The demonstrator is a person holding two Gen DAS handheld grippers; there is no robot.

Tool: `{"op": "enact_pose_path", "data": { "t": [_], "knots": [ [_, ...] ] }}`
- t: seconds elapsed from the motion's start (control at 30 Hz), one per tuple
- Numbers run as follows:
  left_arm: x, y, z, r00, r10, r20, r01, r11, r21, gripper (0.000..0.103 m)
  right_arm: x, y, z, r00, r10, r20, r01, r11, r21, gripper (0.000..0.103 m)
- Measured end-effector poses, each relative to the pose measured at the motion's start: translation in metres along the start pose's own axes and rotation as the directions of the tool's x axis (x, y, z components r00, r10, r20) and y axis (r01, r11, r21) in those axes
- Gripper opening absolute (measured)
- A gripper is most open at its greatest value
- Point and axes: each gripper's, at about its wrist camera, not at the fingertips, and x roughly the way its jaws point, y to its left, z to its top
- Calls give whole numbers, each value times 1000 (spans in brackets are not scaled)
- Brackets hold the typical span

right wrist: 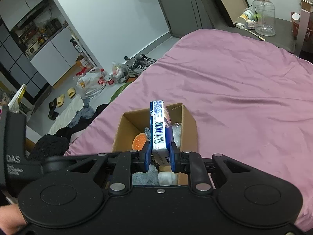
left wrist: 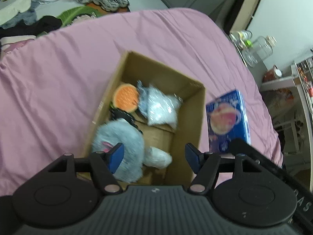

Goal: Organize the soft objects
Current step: 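Carry the white pad and small box over the cardboard box, then open both tools to release the pad and small box into the box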

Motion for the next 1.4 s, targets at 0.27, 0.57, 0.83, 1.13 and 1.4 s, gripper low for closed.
{"op": "enact_pose_path", "data": {
  "t": [0.27,0.57,0.83,1.13,1.4],
  "knots": [
    [-12,9,7,999,31,34,-30,999,-18,67,-2,-2,-1,1000,-11,-7,11,1000,21,27],
    [-18,-10,3,998,50,50,-51,998,21,72,-18,-19,-2,1000,-12,10,11,999,53,45],
    [-20,-32,-7,995,71,67,-76,994,83,78,-29,-42,-6,1000,-14,15,12,996,85,56],
    [-28,-54,-19,988,109,109,-123,984,127,86,-47,-68,-8,999,-15,38,11,994,107,73],
    [-39,-77,-36,984,106,142,-134,968,212,88,-70,-89,-12,998,-27,54,20,992,127,94]
  ]
}}
